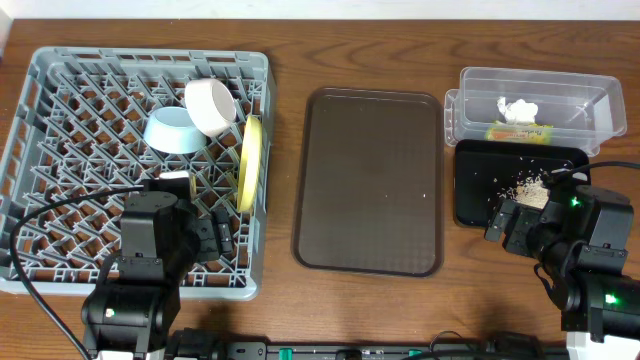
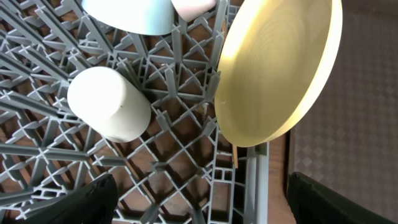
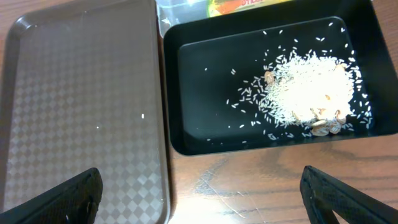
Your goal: Sort waste into correct bins and load items into the dishwasher
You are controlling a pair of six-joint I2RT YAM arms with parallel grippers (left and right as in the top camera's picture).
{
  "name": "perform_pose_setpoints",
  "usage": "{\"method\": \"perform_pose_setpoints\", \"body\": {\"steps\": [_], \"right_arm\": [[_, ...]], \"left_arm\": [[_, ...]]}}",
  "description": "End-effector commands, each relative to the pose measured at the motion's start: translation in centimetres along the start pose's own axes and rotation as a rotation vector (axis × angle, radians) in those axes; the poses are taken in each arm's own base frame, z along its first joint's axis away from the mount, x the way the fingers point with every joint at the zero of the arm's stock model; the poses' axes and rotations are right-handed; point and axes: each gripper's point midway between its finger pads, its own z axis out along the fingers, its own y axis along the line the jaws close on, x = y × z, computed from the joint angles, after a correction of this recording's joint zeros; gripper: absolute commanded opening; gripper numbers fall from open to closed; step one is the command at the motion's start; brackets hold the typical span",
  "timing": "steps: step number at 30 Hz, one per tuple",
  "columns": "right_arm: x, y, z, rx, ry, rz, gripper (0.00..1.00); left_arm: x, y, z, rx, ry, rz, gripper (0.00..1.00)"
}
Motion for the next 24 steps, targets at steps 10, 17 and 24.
{"method": "perform_pose_setpoints", "body": {"steps": [10,17,24], "right_arm": [[0.14,0.02,0.08,-0.009,0.002,0.029,0.99],[0.75,-0.58,0.08,0.031,0.024,0.024,0.99],[-0.01,-0.49,0.08,0.028,-0.007,0.020,0.99]], "left_arm": [[0.04,0.17,0.06,-0.012,0.000,-0.010,0.89],[0.04,0.17,0.06,-0.012,0.000,-0.010,0.89],[0.04,0.17,0.06,-0.012,0.000,-0.010,0.89]]}}
